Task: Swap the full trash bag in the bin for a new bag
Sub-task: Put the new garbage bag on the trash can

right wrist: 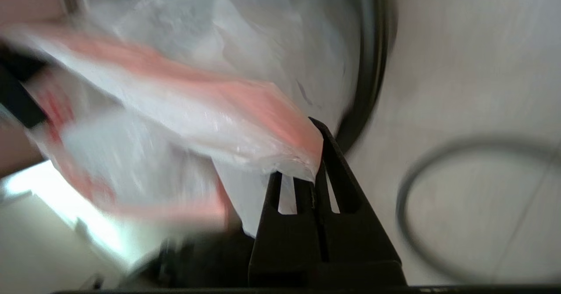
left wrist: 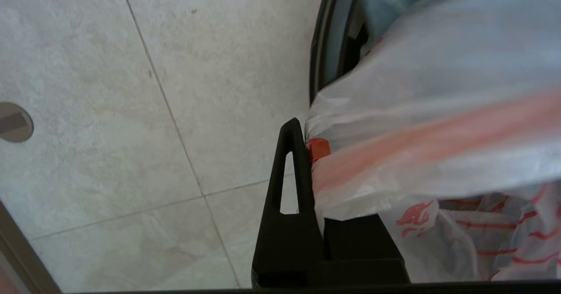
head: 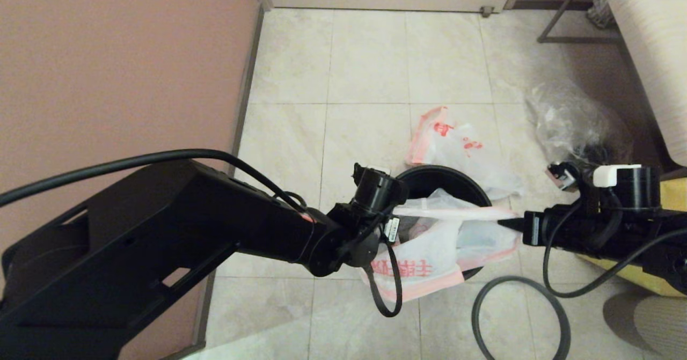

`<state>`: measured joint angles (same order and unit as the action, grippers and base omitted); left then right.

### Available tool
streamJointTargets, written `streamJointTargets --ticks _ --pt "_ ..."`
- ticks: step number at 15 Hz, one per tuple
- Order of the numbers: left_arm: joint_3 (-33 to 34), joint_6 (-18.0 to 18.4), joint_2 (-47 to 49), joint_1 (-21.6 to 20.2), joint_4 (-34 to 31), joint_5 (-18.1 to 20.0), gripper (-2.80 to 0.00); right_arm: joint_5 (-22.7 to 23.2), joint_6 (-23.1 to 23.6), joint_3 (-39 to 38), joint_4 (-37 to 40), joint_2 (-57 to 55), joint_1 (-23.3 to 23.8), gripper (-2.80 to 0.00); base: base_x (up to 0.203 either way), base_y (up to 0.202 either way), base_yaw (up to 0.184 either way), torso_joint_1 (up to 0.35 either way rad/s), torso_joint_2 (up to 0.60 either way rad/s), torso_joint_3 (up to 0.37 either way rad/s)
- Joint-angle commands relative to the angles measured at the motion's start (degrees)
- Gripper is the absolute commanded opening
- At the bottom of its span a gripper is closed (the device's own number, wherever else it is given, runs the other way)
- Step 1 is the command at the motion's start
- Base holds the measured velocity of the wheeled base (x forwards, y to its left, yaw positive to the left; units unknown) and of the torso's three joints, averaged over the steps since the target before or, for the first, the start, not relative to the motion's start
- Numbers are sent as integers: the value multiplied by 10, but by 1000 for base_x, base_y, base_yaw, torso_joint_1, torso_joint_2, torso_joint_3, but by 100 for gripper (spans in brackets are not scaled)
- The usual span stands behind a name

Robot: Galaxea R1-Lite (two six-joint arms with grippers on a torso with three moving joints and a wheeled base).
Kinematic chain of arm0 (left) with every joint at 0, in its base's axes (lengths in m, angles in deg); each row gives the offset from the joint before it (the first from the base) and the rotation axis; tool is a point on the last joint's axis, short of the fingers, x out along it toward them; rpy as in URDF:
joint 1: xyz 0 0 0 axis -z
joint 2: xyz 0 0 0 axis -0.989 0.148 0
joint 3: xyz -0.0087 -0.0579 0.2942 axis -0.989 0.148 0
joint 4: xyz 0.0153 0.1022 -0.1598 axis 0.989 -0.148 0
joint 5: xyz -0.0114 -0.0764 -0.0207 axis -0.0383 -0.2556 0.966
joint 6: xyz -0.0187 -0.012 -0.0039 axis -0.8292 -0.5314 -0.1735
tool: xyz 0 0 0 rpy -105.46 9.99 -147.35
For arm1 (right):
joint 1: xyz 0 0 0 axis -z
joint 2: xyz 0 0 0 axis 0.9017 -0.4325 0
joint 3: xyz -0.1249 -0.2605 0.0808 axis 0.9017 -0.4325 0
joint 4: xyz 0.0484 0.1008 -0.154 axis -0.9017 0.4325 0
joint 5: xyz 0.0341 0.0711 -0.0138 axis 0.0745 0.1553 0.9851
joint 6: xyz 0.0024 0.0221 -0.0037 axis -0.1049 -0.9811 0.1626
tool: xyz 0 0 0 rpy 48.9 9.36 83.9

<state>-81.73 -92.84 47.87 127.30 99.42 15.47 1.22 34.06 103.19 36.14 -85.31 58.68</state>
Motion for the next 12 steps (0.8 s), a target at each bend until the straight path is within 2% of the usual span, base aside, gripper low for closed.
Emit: streamJointTargets --ticks 1,5,9,12 --pt "14 0 -19 3 0 -3 -280 1 -1 -34 9 17 0 -280 0 0 0 0 0 0" --pt "31 0 -30 -3 -11 -3 -280 -3 -1 -26 86 19 1 -280 0 0 0 0 0 0" --pt "75 0 -13 -5 33 -6 -280 -6 0 -24 91 -30 9 -280 0 0 0 0 0 0" --pt "75 2 -49 -11 8 -2 -280 -5 -4 1 119 -9 8 -280 0 0 0 0 0 0"
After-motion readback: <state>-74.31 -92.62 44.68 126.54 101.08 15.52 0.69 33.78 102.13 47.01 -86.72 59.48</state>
